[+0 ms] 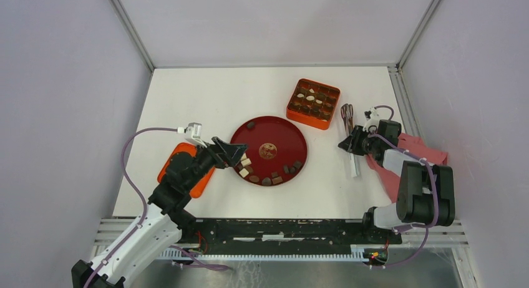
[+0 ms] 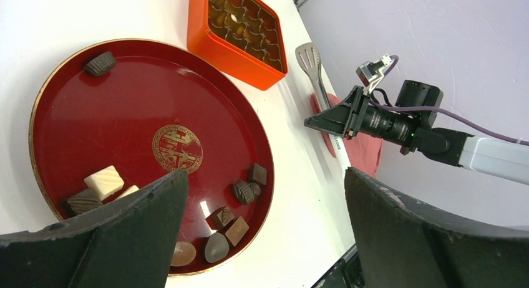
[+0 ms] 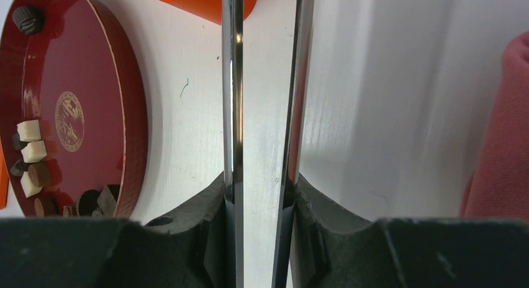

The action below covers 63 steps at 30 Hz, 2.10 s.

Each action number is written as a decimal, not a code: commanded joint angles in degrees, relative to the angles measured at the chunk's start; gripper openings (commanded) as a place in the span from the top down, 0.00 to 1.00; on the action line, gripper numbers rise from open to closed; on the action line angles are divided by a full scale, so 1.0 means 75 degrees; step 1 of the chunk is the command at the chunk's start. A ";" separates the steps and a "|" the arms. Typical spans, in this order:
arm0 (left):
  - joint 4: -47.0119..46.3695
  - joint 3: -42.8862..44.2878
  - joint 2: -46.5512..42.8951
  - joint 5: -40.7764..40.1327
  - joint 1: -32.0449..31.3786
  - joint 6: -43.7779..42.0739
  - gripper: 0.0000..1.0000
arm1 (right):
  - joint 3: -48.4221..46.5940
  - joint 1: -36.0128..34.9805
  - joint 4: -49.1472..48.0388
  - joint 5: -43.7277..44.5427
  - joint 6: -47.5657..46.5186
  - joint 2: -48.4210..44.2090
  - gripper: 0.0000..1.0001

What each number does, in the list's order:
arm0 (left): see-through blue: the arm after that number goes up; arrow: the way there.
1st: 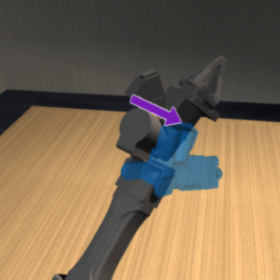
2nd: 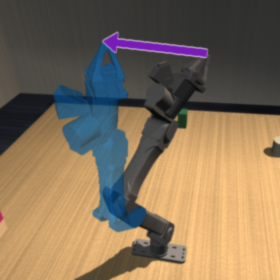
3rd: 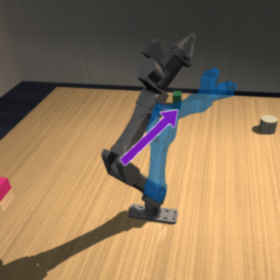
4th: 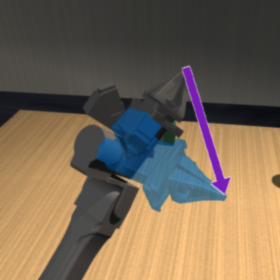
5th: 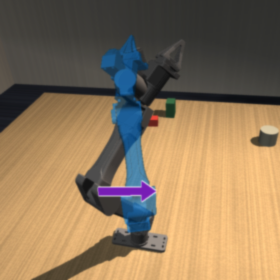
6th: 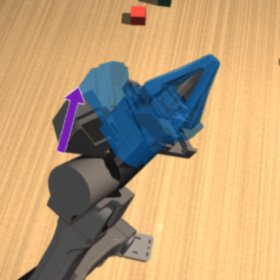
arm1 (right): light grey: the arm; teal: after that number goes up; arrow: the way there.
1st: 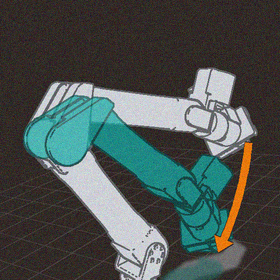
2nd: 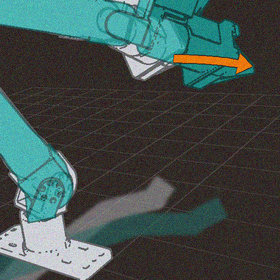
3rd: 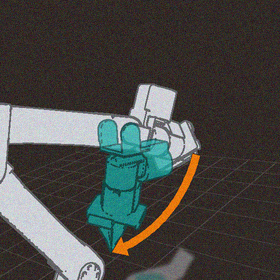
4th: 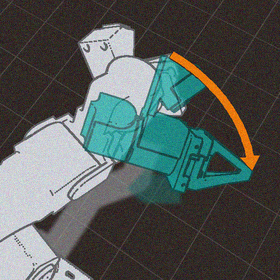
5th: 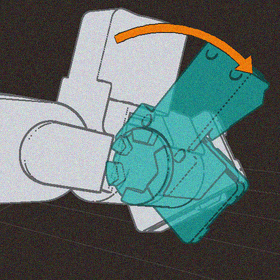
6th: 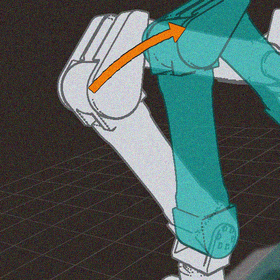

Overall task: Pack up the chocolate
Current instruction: Place the clamp at the center of the board.

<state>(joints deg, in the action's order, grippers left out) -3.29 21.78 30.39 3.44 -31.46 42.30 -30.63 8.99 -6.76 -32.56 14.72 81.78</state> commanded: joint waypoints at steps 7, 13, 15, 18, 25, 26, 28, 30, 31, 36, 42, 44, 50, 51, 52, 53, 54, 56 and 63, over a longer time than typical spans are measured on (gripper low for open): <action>-0.0628 -0.0309 -0.0425 0.0091 0.0033 0.0335 0.00 | -0.0076 -0.0027 -0.0257 0.0321 -0.0205 0.0122 0.63; -0.0650 -0.0401 -0.0424 -0.0049 0.0032 0.0301 0.00 | -0.0119 -0.0027 -0.0188 0.0504 -0.0261 0.0362 0.63; -0.0674 -0.0438 -0.0420 -0.0061 0.0035 0.0289 0.00 | -0.0156 -0.0028 -0.0135 0.0585 -0.0255 0.0468 0.63; -0.0686 -0.0514 -0.0473 -0.0121 0.0032 0.0289 0.00 | -0.0202 -0.0027 -0.0059 0.0699 -0.0277 0.0624 0.63; -0.0507 -0.0512 -0.0531 -0.0254 0.0035 0.0172 0.00 | -0.0263 -0.0027 0.0011 0.0831 -0.0394 0.0640 0.63; -0.0430 -0.0494 -0.0525 -0.0300 0.0034 0.0137 0.00 | -0.0274 -0.0028 0.0035 0.0871 -0.0417 0.0615 0.63; -0.0213 -0.0411 -0.0497 -0.0423 0.0032 0.0047 0.00 | -0.0320 -0.0027 0.0092 0.0951 -0.0499 0.0545 0.62; 0.0062 -0.0269 -0.0451 -0.0582 0.0028 -0.0060 0.00 | -0.0354 -0.0028 0.0155 0.1087 -0.0591 0.0442 0.62; 0.0163 -0.0193 -0.0428 -0.0635 0.0022 -0.0093 0.00 | -0.0366 -0.0027 0.0185 0.1181 -0.0649 0.0377 0.61; 0.0391 -0.0018 -0.0451 -0.0685 0.0023 -0.0165 0.00 | -0.0452 -0.0039 0.0389 0.1633 -0.0860 0.0089 0.59; 0.0980 0.0189 -0.0557 -0.0831 0.0025 -0.0277 0.00 | -0.0584 -0.0039 0.0601 0.1884 -0.0997 0.0224 0.53; 0.1112 0.0251 -0.0589 -0.0837 0.0034 -0.0318 0.00 | -0.0657 -0.0052 0.0703 0.1913 -0.1047 0.0336 0.50; 0.1319 0.0293 -0.0813 -0.0872 0.0032 -0.0320 0.00 | -0.0767 -0.0072 0.0843 0.1950 -0.1101 0.0470 0.40; 0.1344 0.0311 -0.0833 -0.0877 0.0035 -0.0320 0.00 | -0.0778 -0.0077 0.0855 0.1951 -0.1101 0.0461 0.39; 0.1353 0.0326 -0.0840 -0.0864 0.0041 -0.0320 0.00 | -0.0770 -0.0075 0.0855 0.1951 -0.1101 0.0432 0.38; 0.1372 0.0340 -0.0834 -0.0867 0.0034 -0.0320 0.00 | -0.0767 -0.0071 0.0855 0.1958 -0.1092 0.0426 0.38; 0.1386 0.0350 -0.0821 -0.0859 0.0029 -0.0320 0.00 | -0.0756 -0.0080 0.0844 0.1942 -0.1091 0.0400 0.38; 0.1379 0.0374 -0.0796 -0.0837 0.0033 -0.0320 0.00 | -0.0773 -0.0074 0.0854 0.1909 -0.1088 0.0382 0.37; 0.1504 0.0581 -0.0505 -0.0714 0.0035 -0.0459 0.00 | -0.1316 -0.0041 0.1299 0.1305 -0.2296 -0.0547 0.35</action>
<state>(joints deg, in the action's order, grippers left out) 7.70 22.94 25.50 -2.02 -31.46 42.22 -35.88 8.62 0.60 -19.86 4.89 83.64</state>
